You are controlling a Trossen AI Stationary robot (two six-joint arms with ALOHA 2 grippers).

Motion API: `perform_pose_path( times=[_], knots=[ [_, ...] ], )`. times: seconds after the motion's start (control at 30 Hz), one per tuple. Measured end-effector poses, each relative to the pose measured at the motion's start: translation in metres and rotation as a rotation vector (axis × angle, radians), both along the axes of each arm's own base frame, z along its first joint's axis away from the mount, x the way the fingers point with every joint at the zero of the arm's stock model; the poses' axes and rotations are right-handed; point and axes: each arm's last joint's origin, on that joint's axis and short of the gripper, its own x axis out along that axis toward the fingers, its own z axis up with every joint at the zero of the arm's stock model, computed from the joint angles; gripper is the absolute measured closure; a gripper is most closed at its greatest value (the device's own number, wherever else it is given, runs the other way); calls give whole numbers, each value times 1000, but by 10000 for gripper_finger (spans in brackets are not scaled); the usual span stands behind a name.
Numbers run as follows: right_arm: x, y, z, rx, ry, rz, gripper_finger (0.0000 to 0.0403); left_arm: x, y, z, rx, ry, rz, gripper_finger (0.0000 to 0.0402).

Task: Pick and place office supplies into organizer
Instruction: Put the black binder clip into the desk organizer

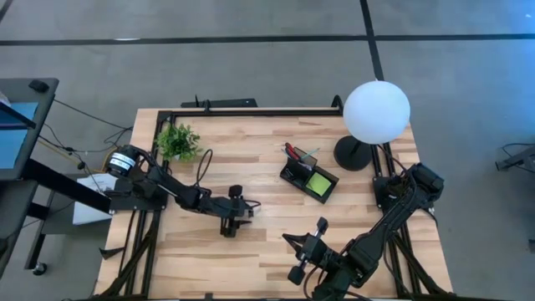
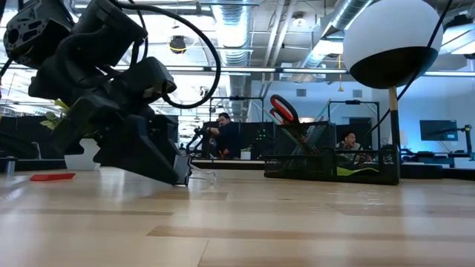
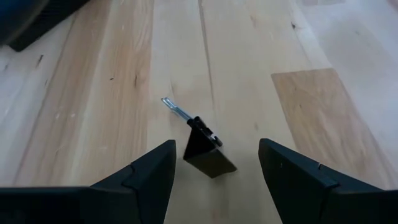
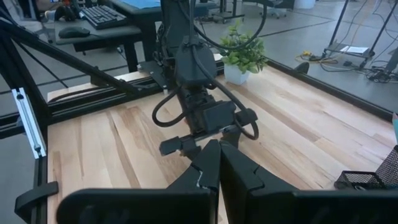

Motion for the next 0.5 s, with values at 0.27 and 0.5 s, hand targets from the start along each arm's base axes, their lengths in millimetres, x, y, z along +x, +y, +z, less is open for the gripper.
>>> perform_pose_path(
  times=[0.27, 0.5],
  knots=[
    [0, 0, 0, 0, 0, 0, 403, 0, 1, 0, 9, -5, 26, 181],
    [0, 0, 0, 0, 0, 0, 403, 0, 1, 0, 20, -8, 47, 262]
  ],
)
